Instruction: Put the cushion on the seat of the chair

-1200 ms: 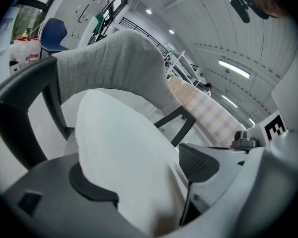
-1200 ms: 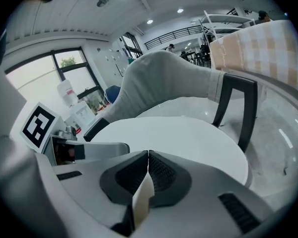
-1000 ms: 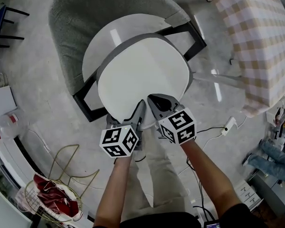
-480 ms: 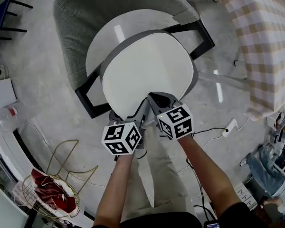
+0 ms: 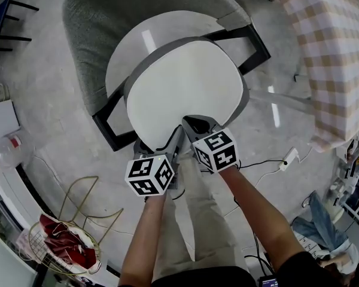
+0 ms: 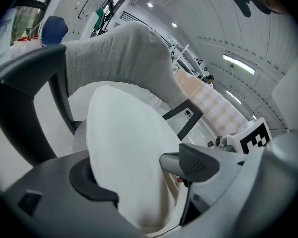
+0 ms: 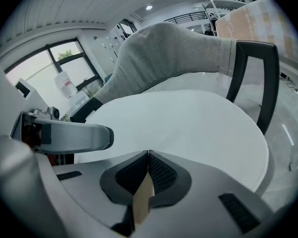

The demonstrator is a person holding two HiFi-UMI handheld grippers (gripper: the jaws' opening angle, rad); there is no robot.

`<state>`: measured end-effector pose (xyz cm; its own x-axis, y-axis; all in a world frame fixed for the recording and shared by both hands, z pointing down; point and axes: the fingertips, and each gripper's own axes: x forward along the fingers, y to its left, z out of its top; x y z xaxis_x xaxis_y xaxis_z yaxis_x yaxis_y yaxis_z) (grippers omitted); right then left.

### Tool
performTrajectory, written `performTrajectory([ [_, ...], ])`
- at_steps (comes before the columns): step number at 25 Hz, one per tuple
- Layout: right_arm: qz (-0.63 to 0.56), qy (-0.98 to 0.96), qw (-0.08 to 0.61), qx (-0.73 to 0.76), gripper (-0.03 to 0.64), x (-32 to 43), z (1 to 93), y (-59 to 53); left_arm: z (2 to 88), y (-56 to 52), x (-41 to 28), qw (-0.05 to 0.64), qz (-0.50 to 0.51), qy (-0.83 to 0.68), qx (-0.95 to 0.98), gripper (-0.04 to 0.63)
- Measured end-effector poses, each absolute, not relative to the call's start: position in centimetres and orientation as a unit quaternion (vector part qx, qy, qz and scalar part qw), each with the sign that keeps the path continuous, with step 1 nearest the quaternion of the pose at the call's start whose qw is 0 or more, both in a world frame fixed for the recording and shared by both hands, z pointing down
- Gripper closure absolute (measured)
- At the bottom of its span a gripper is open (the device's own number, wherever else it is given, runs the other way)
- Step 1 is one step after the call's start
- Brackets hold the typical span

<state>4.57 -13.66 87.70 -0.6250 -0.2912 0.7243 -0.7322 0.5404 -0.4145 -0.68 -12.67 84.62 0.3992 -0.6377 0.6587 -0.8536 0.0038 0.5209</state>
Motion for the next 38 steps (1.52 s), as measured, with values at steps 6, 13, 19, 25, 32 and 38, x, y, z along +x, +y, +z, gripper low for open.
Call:
performTrajectory([
  [6, 0.374, -0.817, 0.304, 0.315, 0.598, 4.4, 88.8, -13.6, 85.1, -12.1, -1.1, 0.466, 0.126, -0.532, 0.695, 0.199],
  [13, 0.381, -0.813, 0.305, 0.318, 0.598, 4.1, 89.9, -14.0, 85.2, -12.1, -1.2, 0.455, 0.141, -0.525, 0.705, 0.199],
  [19, 0.382, -0.810, 0.307, 0.322, 0.598, 3.6, 90.7, -14.4, 85.7, -11.9, -2.4, 0.453, 0.151, -0.524, 0.705, 0.199],
  [25, 0.382, -0.805, 0.316, 0.326, 0.598, 3.5, 91.6, -14.2, 85.8, -10.8, -3.2, 0.454, 0.155, -0.531, 0.698, 0.199],
  [32, 0.390, -0.797, 0.318, 0.334, 0.598, 3.3, 92.5, -14.3, 85.8, -9.5, -4.1, 0.448, 0.159, -0.536, 0.697, 0.199],
  [38, 0.388, -0.797, 0.321, 0.335, 0.598, 3.1, 92.6, -14.3, 85.6, -9.0, -3.1, 0.445, 0.159, -0.529, 0.704, 0.199],
])
